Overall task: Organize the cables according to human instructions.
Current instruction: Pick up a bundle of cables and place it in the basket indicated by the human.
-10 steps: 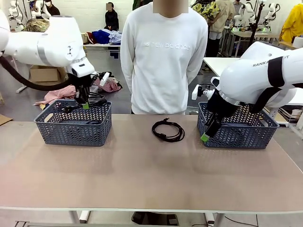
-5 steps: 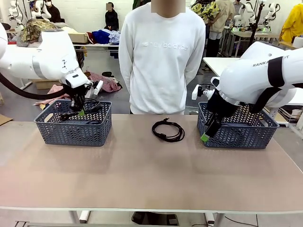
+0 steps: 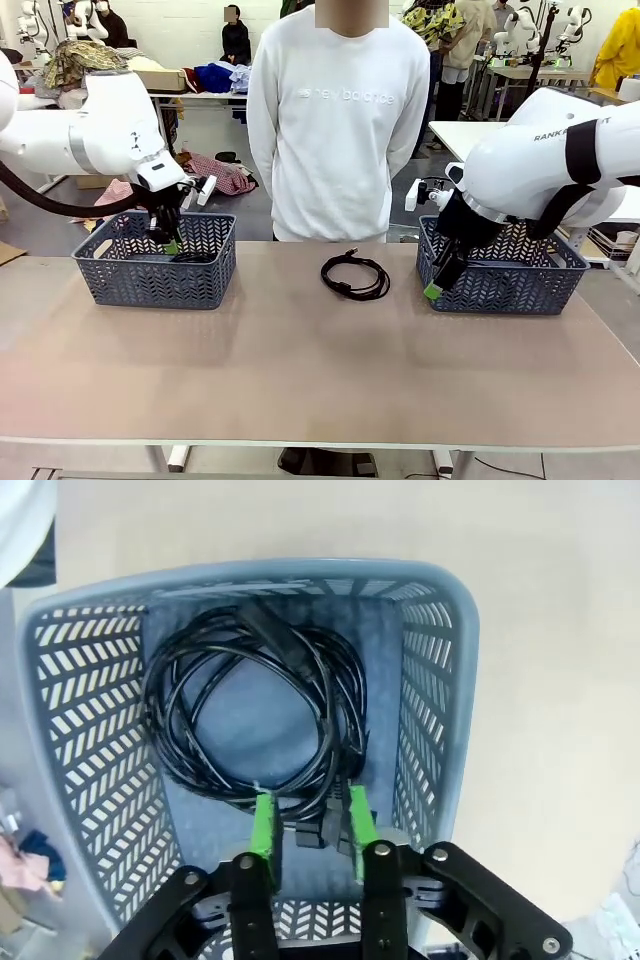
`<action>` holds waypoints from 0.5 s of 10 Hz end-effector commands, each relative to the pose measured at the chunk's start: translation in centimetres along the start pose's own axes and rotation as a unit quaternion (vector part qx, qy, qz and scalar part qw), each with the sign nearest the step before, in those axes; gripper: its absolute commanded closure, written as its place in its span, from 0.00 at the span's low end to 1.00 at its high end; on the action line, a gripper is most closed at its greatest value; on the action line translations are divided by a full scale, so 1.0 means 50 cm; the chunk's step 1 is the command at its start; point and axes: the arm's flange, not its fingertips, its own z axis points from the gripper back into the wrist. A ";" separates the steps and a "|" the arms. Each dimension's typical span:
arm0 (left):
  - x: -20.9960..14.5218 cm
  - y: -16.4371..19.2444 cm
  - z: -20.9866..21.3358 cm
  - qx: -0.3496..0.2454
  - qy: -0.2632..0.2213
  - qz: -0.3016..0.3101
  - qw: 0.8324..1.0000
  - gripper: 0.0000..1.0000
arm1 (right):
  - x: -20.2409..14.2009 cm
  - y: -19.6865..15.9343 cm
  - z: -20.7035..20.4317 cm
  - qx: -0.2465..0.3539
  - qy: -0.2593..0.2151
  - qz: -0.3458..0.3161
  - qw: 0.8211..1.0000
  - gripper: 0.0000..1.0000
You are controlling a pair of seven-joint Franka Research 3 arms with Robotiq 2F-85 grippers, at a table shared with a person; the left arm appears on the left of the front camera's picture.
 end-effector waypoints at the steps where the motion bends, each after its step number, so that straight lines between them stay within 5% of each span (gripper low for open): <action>1: -0.014 0.006 0.016 -0.007 -0.013 0.005 1.000 0.63 | 0.004 -0.002 0.003 -0.005 0.004 -0.001 1.000 0.00; 5: -0.003 0.020 0.034 -0.039 -0.015 0.014 0.999 0.25 | 0.004 -0.002 0.003 -0.005 0.004 -0.001 1.000 0.00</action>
